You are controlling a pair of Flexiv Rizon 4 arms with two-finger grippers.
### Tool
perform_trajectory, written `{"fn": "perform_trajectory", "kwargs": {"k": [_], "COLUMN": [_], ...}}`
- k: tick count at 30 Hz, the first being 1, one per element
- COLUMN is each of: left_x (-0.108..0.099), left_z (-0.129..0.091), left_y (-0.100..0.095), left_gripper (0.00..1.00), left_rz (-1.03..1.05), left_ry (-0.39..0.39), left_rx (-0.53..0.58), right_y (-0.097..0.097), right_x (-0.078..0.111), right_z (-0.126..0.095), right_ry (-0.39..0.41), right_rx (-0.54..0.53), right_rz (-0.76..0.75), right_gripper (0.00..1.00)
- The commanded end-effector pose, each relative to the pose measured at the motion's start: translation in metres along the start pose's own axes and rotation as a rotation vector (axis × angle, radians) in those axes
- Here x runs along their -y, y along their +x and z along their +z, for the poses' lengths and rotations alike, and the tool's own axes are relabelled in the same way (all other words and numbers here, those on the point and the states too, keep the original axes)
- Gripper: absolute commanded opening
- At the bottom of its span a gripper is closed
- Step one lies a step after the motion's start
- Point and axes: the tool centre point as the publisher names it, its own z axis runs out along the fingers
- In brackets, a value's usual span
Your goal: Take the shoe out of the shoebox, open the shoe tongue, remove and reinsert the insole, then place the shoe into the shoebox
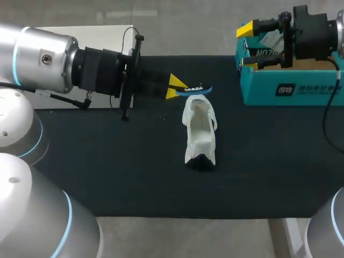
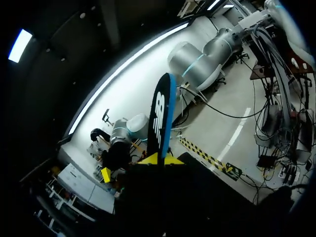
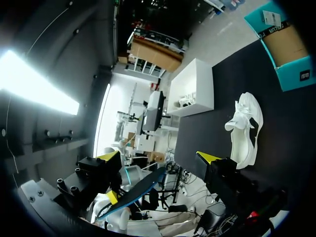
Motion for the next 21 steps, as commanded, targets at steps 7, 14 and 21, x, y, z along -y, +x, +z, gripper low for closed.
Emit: {"fn": "perform_trajectory", "kwargs": {"k": [7, 14, 21], "left_x": [-0.039, -0.051, -0.067], "left_z": [0.01, 0.035, 0.054], "left_y": [-0.015, -0.024, -0.032], "left_gripper": [0.0, 0.0, 0.0], "left_rz": [1.011, 1.017, 1.02], "left_ry": [0.106, 0.106, 0.109], "left_rx": [-0.046, -0.037, -0.033], "right_y": [-0.005, -0.008, -0.007], "right_x": [0.004, 0.006, 0.01], "right_z": [0.008, 0.018, 0.023], "right_ry": [0.001, 0.008, 0.004], "right_rx": [-0.009, -0.024, -0.043], "right_rz": [0.009, 0.01, 0.014], "right_gripper": [1.0, 1.0, 0.82]}}
